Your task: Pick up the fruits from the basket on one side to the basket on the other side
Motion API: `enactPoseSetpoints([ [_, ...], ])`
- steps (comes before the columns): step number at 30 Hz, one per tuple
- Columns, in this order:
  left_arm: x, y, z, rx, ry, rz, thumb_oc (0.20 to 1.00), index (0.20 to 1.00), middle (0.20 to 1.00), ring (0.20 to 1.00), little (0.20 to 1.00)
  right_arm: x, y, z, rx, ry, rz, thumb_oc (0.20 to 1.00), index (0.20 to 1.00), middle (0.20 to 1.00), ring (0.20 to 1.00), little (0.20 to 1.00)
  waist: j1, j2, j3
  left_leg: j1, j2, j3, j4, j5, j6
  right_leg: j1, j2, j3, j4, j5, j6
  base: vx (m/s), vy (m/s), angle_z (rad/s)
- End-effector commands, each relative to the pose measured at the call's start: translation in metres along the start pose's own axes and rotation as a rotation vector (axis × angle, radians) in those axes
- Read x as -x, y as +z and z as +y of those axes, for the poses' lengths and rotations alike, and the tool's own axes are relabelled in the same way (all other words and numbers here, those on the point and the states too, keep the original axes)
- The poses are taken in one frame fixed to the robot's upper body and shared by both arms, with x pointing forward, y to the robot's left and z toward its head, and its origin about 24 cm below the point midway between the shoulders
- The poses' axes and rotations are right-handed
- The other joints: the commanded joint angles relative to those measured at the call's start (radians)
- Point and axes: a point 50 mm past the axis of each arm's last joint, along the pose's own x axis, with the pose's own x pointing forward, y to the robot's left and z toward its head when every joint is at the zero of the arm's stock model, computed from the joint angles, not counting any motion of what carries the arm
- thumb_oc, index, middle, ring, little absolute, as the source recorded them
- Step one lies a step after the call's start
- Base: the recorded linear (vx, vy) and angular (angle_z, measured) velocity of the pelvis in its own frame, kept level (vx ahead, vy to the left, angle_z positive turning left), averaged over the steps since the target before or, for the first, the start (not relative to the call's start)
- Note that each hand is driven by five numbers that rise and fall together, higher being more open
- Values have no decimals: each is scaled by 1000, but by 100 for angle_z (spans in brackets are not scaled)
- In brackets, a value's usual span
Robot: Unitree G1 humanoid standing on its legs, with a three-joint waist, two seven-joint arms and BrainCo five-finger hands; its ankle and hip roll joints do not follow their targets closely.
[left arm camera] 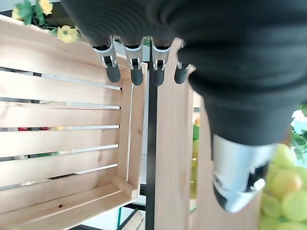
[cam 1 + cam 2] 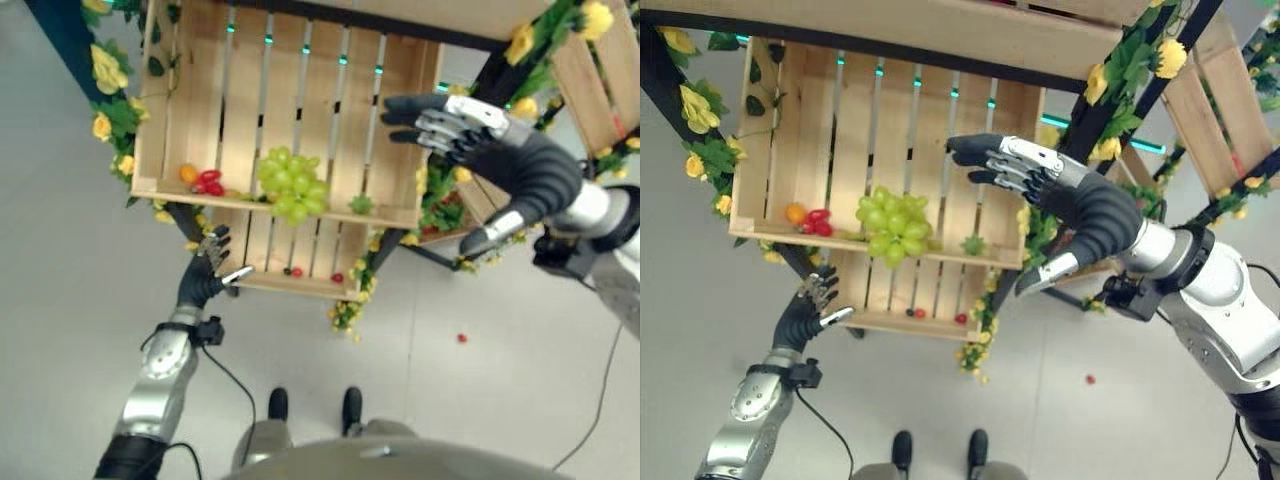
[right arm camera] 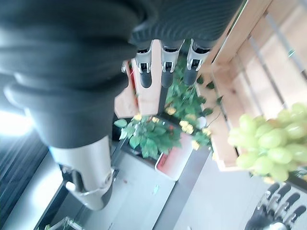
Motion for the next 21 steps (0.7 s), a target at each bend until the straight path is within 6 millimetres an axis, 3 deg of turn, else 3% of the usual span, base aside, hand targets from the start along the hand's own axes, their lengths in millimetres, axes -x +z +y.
enactPoseSetpoints([
  [1, 4, 11, 10, -64, 13, -77, 1000, 1000, 1000, 1000, 1000, -13, 14, 8, -21, 90, -96, 1000, 1000, 1000, 1000, 1000, -3, -10, -59, 20, -50, 6, 51, -143, 23, -24, -44, -27, 104, -43, 104, 40, -9, 2],
  [17, 5, 10, 14, -39, 49, -82, 1000, 1000, 1000, 1000, 1000, -19, 14, 12, -78, 102, -165, 1000, 1000, 1000, 1000, 1000, 7, 22, -86, 51, -41, -21, 62, -157, 23, -1, -37, -39, 161, -90, 90, 30, -24, 5],
  [21, -3, 14, 10, -46, 10, -95, 1000, 1000, 1000, 1000, 1000, -17, 7, 11, -79, 94, -129, 1000, 1000, 1000, 1000, 1000, -2, 50, -58, 23, -30, -161, 80, -126, 11, -33, -7, 99, 291, -145, 91, -25, -117, 44],
])
